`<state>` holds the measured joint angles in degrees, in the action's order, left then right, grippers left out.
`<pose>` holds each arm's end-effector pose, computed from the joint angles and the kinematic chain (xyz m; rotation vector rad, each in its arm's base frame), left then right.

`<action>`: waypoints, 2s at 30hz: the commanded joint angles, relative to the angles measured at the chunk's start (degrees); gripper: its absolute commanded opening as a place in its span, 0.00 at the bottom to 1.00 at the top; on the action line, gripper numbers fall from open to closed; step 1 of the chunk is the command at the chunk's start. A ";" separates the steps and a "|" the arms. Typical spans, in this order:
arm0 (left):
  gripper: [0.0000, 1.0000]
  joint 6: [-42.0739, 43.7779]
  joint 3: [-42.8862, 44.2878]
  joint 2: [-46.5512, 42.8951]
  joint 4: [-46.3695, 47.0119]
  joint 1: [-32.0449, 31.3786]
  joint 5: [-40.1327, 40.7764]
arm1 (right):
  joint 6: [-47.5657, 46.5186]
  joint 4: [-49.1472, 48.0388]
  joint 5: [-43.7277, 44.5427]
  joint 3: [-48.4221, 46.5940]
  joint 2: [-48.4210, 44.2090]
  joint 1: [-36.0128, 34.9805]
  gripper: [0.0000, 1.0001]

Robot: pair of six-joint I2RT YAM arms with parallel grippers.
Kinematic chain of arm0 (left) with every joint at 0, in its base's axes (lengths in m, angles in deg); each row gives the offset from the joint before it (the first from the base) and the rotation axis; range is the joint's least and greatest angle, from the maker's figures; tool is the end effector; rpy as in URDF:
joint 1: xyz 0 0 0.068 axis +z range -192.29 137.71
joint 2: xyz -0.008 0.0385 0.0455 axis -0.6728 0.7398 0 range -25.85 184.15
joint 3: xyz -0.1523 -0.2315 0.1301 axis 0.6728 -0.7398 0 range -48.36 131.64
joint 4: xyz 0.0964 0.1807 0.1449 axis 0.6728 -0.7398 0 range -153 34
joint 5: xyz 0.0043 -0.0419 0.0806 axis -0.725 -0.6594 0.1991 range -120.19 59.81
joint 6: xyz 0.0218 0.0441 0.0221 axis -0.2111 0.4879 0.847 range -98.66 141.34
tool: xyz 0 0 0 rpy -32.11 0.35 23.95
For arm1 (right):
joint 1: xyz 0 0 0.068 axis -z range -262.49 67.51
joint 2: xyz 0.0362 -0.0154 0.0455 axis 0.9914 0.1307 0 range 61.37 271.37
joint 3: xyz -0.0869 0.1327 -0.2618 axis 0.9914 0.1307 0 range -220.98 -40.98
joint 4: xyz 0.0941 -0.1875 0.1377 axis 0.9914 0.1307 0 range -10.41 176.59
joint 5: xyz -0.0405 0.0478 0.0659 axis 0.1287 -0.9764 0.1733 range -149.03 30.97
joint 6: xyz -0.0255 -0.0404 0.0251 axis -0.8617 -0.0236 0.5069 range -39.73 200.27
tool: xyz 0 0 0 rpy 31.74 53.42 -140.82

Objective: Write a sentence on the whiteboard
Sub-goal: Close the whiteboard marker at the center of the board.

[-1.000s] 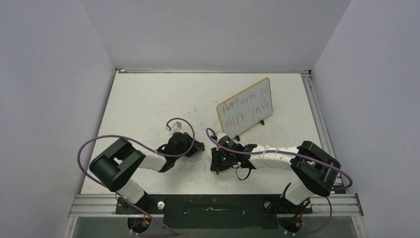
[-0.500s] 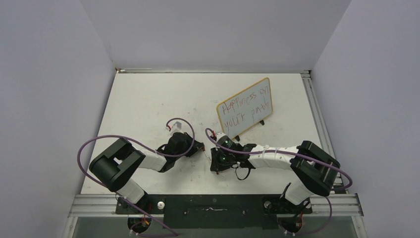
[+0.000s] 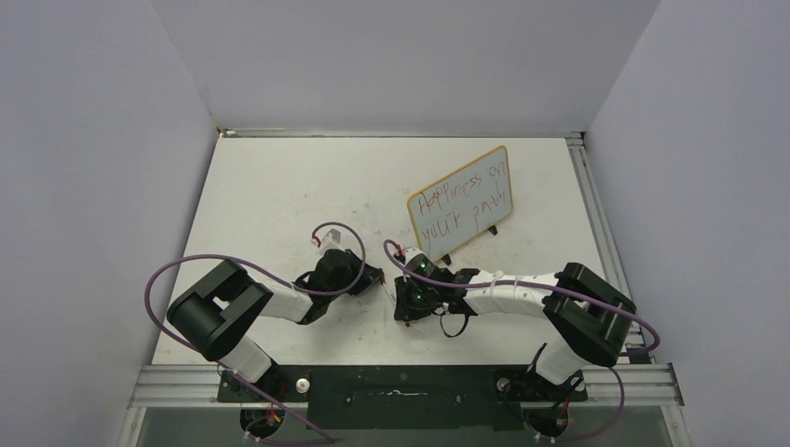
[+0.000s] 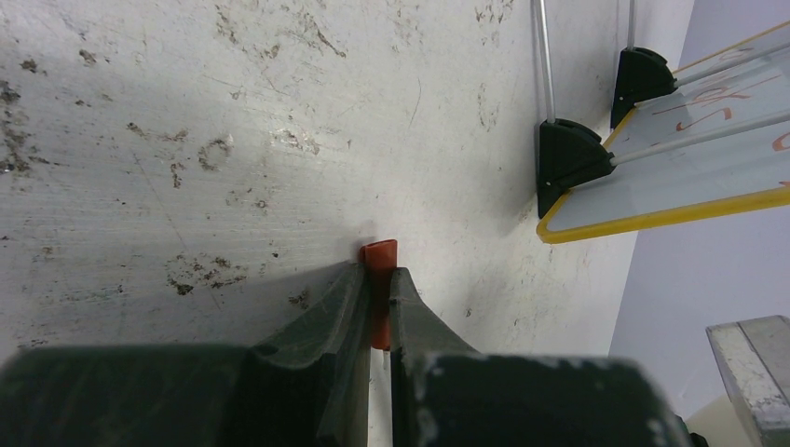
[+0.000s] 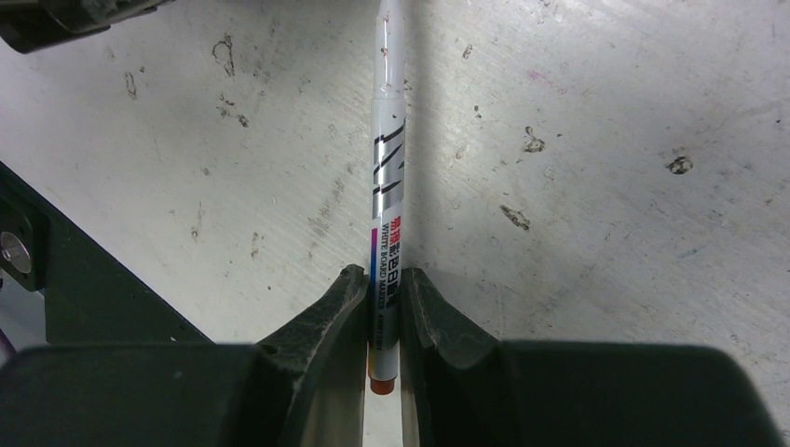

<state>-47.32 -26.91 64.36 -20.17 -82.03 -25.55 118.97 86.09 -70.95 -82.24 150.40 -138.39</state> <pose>0.1969 -0.1599 0.1563 -0.6290 2.2344 -0.9686 0.1509 0.2360 0.1905 -0.5017 2.6992 0.8443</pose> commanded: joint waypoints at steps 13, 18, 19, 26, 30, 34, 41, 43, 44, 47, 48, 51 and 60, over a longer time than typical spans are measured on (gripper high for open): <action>0.00 -0.49 -1.37 -2.18 -1.08 -0.84 2.75 | 1.83 4.86 5.62 -2.60 2.91 -0.34 0.05; 0.00 -1.08 -2.05 -2.89 -0.50 -1.16 3.65 | 2.43 4.26 6.92 -2.85 3.07 -0.26 0.05; 0.00 -1.26 -2.17 -3.02 -0.24 -1.38 3.85 | 2.69 3.99 7.30 -3.15 3.34 -0.25 0.05; 0.00 -3.19 -3.40 -2.68 2.14 -2.41 4.84 | 4.80 -0.88 10.15 -3.65 3.34 -0.21 0.05; 0.00 -4.70 -3.85 -1.17 4.89 -2.99 3.94 | 4.34 -3.39 11.13 -4.45 3.47 -0.28 0.05; 0.00 -5.42 -4.14 -0.46 6.44 -3.50 3.55 | 3.22 -5.96 11.75 -4.49 3.99 -0.33 0.05; 0.00 -5.43 -3.87 0.12 6.99 -4.12 2.68 | 0.65 -10.81 18.19 -3.96 5.31 -0.28 0.05; 0.00 -5.49 -4.00 0.42 7.63 -4.41 2.32 | 0.09 -12.71 19.38 -3.16 5.31 -0.27 0.05; 0.00 -5.66 -4.15 0.55 8.00 -4.60 2.30 | -0.24 -14.04 19.97 -2.73 5.29 -0.30 0.05; 0.00 -6.12 -4.64 0.98 9.33 -5.02 2.23 | -1.21 -15.99 21.45 -1.96 6.01 -0.35 0.05; 0.00 -6.14 -4.66 1.08 9.54 -4.99 2.17 | -1.38 -16.15 21.45 -1.98 6.24 -0.34 0.05; 0.00 -5.52 -4.27 0.56 9.78 -4.91 1.74 | -1.52 -16.71 20.92 -1.47 6.25 -0.64 0.05; 0.08 2.68 2.89 -4.05 -2.57 -4.57 1.14 | -1.52 -19.37 19.96 2.39 4.57 -1.96 0.05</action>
<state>-49.03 -26.98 63.64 -14.92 -84.70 -17.00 119.14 71.51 -56.50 -81.21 154.36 -140.36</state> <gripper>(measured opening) 0.060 0.152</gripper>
